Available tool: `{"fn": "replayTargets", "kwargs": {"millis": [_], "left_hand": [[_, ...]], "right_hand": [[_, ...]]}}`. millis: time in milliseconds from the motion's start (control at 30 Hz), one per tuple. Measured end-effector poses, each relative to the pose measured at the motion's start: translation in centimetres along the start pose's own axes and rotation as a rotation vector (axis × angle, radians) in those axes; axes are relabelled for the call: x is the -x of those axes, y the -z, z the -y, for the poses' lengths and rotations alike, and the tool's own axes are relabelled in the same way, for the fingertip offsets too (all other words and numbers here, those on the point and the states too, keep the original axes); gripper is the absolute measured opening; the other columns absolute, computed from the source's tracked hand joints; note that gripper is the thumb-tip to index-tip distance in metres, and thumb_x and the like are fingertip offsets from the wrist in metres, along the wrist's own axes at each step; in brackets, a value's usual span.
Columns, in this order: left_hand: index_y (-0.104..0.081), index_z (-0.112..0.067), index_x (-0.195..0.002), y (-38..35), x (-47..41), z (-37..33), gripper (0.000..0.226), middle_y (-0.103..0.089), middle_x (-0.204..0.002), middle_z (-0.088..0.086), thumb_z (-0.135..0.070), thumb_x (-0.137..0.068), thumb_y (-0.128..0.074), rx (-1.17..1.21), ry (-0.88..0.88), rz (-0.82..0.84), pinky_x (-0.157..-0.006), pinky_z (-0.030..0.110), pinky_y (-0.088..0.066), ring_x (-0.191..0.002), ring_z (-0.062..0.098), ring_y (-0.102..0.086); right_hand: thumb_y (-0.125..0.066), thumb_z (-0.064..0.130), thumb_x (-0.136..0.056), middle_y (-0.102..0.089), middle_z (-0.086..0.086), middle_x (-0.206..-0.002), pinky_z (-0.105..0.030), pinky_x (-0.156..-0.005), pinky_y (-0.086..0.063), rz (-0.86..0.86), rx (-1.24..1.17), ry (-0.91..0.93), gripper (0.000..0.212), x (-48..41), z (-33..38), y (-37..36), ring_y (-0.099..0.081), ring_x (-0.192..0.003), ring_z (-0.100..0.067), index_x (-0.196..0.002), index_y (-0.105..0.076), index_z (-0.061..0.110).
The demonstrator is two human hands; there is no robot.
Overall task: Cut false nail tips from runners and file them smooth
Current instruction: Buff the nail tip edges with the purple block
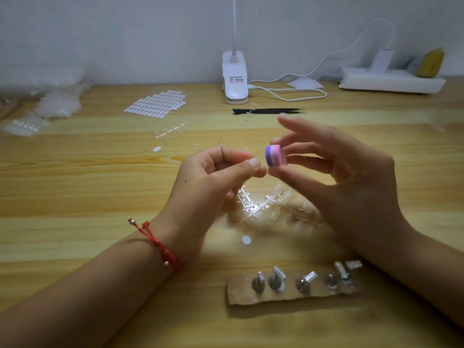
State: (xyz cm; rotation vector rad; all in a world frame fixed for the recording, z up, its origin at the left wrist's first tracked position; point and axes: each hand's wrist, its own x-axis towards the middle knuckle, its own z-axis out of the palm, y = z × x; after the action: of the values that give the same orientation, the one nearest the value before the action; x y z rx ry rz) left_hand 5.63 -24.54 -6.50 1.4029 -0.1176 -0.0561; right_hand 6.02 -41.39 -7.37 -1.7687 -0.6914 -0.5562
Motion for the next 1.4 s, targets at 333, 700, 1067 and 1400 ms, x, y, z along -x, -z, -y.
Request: {"fn": "replayTargets", "kwargs": {"millis": [333, 700, 1067, 1400], "left_hand": [[-0.067, -0.019, -0.063, 0.0, 0.0, 0.3, 0.006, -0.070, -0.065, 0.002, -0.017, -0.067, -0.068, -0.024, -0.029, 0.016, -0.046, 0.011, -0.036, -0.050, 0.002, -0.049], [-0.062, -0.009, -0.074, -0.4, 0.3, 0.3, 0.011, -0.071, -0.066, 0.001, 0.000, -0.079, -0.066, -0.079, -0.125, 0.042, -0.050, 0.004, -0.040, -0.049, -0.002, -0.058], [-0.067, -0.016, -0.074, -0.7, 0.6, 0.4, 0.014, -0.074, -0.083, 0.008, -0.027, -0.067, -0.073, -0.221, -0.255, -0.023, -0.074, 0.046, -0.052, -0.085, 0.034, -0.067], [-0.071, -0.026, -0.070, -0.4, 0.4, 0.4, 0.007, -0.065, -0.076, 0.017, -0.023, -0.070, -0.078, -0.306, -0.262, -0.064, -0.048, 0.014, -0.038, -0.058, 0.005, -0.051]], "right_hand": [[-0.077, 0.009, -0.078, -0.068, -0.004, -0.103, -0.026, -0.081, -0.058, -0.056, 0.022, -0.021, 0.032, -0.3, -0.2, 0.6, -0.070, -0.093, -0.016, -0.109, -0.068, 0.013], [-0.067, 0.010, -0.089, -0.068, 0.002, -0.092, -0.022, -0.069, -0.055, -0.092, -0.089, -0.189, 0.016, -0.8, -0.5, 1.3, -0.070, -0.077, -0.014, -0.104, -0.066, 0.017], [-0.066, 0.047, -0.085, -0.054, -0.005, -0.054, -0.020, -0.052, -0.036, 0.095, 0.016, -0.305, 0.029, -0.2, 0.2, 0.4, -0.045, -0.050, -0.011, -0.067, -0.068, 0.024], [-0.070, 0.038, -0.072, -0.070, 0.014, -0.072, -0.006, -0.066, -0.042, 0.071, -0.071, -0.361, 0.015, -0.5, 0.4, 0.4, -0.062, -0.070, 0.004, -0.075, -0.073, 0.024]]}}
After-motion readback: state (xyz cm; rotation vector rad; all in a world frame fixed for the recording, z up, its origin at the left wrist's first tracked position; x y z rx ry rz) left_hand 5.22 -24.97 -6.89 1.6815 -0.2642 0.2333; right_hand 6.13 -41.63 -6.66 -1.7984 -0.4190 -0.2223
